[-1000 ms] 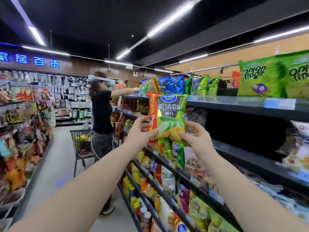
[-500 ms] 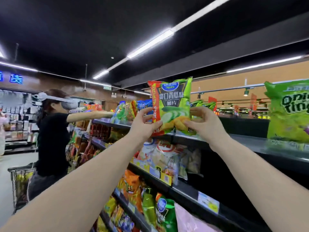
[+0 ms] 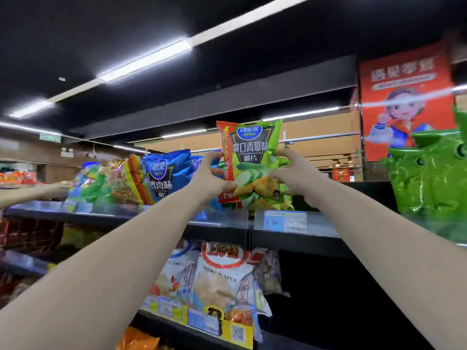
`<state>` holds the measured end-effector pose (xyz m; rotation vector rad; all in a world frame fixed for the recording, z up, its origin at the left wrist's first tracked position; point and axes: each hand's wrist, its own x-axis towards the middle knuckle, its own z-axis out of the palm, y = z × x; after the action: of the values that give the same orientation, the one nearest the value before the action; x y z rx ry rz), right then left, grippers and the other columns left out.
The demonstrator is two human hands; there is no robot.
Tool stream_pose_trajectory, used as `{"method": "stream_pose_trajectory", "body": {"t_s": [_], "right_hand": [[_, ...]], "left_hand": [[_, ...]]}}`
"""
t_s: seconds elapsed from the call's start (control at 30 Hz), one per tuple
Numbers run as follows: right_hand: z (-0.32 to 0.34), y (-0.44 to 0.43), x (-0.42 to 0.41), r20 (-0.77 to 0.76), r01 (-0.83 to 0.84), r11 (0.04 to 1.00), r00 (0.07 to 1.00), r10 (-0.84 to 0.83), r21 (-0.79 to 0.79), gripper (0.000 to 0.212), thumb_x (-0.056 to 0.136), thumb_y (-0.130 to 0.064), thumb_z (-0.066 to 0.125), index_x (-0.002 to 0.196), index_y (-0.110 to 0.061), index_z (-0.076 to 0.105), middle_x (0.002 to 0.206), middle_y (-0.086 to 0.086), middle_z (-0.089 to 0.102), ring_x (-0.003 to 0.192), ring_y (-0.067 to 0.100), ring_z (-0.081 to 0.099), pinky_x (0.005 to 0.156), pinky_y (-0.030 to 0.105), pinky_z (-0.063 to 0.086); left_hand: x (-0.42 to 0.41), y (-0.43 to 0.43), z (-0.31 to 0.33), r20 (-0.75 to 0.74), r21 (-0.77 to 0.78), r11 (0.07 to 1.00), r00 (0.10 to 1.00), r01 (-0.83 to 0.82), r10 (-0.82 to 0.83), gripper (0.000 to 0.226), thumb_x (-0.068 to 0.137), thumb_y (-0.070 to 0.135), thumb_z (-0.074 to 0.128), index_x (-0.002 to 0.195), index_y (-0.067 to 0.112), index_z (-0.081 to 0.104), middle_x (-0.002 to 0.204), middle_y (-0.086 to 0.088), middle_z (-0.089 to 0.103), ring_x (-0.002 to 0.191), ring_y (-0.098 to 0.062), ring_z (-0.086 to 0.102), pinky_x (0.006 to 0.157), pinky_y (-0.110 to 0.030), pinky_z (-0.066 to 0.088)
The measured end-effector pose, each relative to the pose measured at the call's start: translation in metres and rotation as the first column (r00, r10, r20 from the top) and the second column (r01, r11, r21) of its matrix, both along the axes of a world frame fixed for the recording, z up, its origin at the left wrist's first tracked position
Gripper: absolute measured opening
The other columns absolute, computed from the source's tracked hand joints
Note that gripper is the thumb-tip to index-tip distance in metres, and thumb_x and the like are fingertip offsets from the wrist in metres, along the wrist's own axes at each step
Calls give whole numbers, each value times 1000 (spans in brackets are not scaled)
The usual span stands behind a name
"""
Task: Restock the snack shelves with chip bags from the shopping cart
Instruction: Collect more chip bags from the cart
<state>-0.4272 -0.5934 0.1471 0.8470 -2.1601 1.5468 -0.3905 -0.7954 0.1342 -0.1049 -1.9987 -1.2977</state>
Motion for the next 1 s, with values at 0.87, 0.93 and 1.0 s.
{"method": "stream_pose_trajectory", "body": {"t_s": [0.87,0.93,1.0], "right_hand": [[-9,-50,-20,-240,421,805,906,-350,417,44,85,-39,69,119,-14,57,110,3,61,90,19,62,80,38,55],[-5,-46,-12,-391,526,737,841,-374,426,45,86,-42,67,121,-15,57,112,3,63,96,20,59,87,39,51],[-3,-37,-1,-475,594,694,787,-394,407,42,87,-38,65,122,-18,57,115,1,62,102,21,58,89,41,50]], "left_hand": [[-39,-41,-21,-158,-412,889,976,-202,149,58,78,26,74,127,27,43,117,0,49,107,-19,48,90,-35,46],[-32,-29,-19,-253,-528,782,940,-333,229,51,81,22,66,127,27,45,118,0,47,110,-22,42,87,-37,40],[-26,-13,-13,-312,-586,712,919,-387,242,46,84,22,60,127,27,48,122,-1,47,115,-23,41,92,-41,38]]}}
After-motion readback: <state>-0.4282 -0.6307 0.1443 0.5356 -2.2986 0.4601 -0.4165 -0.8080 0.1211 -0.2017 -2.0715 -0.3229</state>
